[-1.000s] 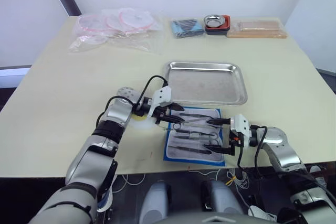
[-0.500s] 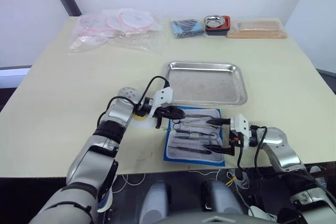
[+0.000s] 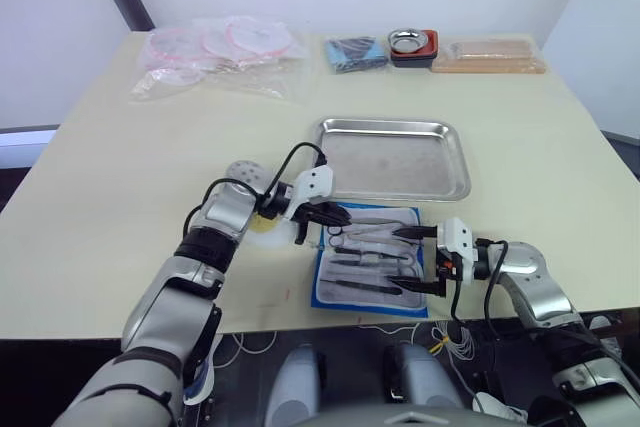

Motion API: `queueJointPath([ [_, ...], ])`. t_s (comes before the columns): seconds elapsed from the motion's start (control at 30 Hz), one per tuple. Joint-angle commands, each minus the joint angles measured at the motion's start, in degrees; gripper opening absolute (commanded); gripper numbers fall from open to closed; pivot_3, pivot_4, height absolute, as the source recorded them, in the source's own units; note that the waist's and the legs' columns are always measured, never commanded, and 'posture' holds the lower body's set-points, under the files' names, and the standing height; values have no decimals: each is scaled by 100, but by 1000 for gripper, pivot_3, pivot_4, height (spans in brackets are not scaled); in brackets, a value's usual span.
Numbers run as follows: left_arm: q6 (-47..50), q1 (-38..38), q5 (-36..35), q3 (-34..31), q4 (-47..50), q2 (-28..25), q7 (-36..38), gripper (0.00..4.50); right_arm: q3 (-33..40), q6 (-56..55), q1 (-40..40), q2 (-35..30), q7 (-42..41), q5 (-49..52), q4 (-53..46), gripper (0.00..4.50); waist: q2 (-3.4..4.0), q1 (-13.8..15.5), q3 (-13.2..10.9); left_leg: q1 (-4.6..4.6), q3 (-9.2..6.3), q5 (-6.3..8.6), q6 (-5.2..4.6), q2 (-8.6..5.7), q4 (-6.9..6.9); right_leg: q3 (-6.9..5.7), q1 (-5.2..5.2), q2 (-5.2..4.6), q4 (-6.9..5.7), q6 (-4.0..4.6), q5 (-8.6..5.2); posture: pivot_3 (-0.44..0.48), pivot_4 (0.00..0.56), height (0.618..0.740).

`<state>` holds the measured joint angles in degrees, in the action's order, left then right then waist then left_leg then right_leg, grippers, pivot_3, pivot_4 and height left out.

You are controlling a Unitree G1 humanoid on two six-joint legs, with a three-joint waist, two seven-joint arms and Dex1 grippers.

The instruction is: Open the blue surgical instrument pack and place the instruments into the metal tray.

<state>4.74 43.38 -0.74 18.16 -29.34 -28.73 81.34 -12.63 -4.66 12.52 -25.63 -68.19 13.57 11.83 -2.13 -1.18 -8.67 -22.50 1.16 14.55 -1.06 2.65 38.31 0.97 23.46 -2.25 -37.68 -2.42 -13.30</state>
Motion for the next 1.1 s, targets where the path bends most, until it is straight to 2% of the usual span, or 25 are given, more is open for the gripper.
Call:
queueJointPath([
  [0.03,561,61,2,52,613,-251,187,50,-355,438,-293,-88,8,-318,269,4500,1,0,0,1,0,0,0,2,0,0,0,3,0,2,-2,0,150,740],
  [0.47,981,17,-38,-47,1167,-746,157,50,-400,476,-329,-29,23,-307,266,4500,2,11,-1,1,-2,0,0,8,-1,0,1,10,0,6,-3,0,150,740],
  [0.67,1039,32,56,10,1314,-1162,293,50,-422,475,-290,-1,18,-321,330,4500,2,15,-1,2,-2,0,0,10,-1,1,1,12,0,6,-4,0,150,740],
  [1.1,1457,-75,-303,-313,1795,-1663,339,50,-441,431,-205,41,-1,-362,471,4500,1,5,-1,5,0,0,0,15,-1,4,1,17,-1,8,-5,0,150,740],
])
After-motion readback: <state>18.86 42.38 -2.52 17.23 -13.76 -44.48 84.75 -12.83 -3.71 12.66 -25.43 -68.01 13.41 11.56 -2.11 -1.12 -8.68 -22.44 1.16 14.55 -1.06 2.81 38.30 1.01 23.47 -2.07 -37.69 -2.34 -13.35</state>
